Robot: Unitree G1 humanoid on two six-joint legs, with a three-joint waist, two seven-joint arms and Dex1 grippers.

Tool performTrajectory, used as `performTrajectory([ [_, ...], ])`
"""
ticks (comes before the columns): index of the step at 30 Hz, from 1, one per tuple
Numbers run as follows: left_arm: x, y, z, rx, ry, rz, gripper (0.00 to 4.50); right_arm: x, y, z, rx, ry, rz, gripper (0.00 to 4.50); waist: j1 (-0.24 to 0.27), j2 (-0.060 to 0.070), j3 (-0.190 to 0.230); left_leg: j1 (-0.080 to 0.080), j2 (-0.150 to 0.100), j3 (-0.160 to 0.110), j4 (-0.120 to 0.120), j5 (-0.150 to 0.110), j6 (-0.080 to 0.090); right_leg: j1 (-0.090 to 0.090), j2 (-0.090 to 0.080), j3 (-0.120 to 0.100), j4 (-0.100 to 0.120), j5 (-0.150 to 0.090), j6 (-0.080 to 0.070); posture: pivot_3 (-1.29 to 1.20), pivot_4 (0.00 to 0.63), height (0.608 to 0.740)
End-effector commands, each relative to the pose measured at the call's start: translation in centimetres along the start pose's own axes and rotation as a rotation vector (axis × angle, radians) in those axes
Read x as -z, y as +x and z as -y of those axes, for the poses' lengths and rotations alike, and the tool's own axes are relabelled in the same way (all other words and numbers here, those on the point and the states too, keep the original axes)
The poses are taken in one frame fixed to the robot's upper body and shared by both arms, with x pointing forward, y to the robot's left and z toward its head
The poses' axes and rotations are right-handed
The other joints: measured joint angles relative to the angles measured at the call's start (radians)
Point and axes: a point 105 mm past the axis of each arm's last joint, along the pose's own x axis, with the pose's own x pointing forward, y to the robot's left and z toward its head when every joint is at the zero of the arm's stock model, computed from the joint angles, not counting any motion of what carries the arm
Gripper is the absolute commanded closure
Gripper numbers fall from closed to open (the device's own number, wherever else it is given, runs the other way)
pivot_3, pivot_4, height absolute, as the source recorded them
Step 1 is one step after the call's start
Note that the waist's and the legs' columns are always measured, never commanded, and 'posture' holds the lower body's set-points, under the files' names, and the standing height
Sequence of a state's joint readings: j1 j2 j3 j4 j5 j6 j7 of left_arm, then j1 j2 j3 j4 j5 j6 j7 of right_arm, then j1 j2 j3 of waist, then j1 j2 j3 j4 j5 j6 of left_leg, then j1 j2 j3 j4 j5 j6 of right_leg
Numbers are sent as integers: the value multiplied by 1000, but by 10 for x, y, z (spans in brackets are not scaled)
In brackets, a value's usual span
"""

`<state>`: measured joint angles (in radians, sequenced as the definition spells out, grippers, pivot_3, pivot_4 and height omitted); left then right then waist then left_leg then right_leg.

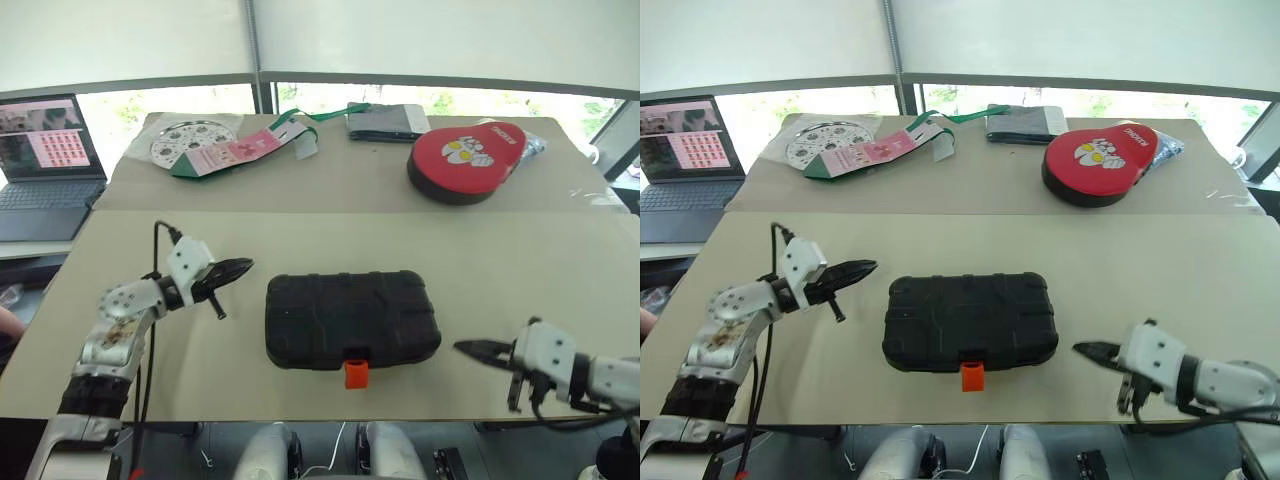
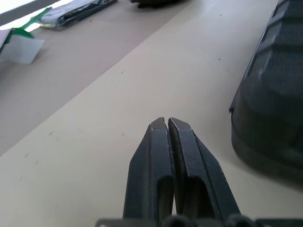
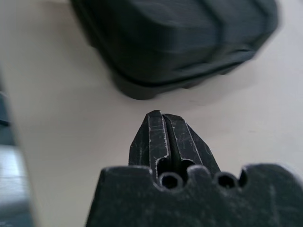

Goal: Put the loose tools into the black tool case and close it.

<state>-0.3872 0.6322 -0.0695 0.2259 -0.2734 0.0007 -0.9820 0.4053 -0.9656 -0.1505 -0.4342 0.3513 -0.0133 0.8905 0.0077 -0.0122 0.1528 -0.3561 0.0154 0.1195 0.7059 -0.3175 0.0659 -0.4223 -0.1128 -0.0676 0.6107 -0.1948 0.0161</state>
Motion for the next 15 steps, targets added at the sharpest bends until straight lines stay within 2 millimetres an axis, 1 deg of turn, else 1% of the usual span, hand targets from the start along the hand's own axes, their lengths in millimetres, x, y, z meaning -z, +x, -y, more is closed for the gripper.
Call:
performTrajectory([
  [1, 13, 9, 2, 70, -31, -103, 4431, 0, 16, -20, -58, 2, -67, 4444, -1, -1, 0, 0, 0, 0, 0, 0, 0, 0, 0, 0, 0, 0, 0, 0, 150, 740],
  [2, 18, 11, 4, 100, -41, -140, 4431, 1, 20, -23, -67, 3, -77, 4444, -1, -1, 1, -1, 0, 0, 0, 0, 0, -1, 1, 0, 0, 0, 0, 0, 150, 740],
  [5, 27, 13, 8, 163, -39, -203, 4431, 4, 33, -24, -78, 25, -104, 4444, 0, -3, 2, -2, 0, 0, 0, 0, -1, -2, 1, 0, 0, 0, 0, 0, 150, 740],
  [7, 29, 14, 12, 192, -63, -217, 4431, 6, 40, -26, -106, 1, -128, 4444, 1, -5, 1, -2, 0, -1, 4, 0, 0, -1, 2, -1, 0, 0, 0, 0, 150, 740],
  [8, 29, 13, 15, 215, -72, -219, 4431, 3, 45, -26, -111, -8, -119, 4444, 1, -5, 1, -3, 1, -2, 5, 0, 0, -1, 2, -1, 0, 0, 0, 0, 150, 740],
  [12, 27, 12, 23, 250, -82, -208, 4431, -1, 56, -16, -75, -15, -110, 4444, -4, -11, -2, -3, 1, -2, 5, 0, 1, -1, 2, -1, 0, -1, 0, 0, 150, 740],
  [15, 26, 6, 27, 238, -102, -200, 4431, -4, 66, 1, -9, -36, -90, 4444, -14, -14, -3, -3, 2, -2, 6, 0, 0, -1, 2, -1, 1, -1, -1, 0, 150, 740],
])
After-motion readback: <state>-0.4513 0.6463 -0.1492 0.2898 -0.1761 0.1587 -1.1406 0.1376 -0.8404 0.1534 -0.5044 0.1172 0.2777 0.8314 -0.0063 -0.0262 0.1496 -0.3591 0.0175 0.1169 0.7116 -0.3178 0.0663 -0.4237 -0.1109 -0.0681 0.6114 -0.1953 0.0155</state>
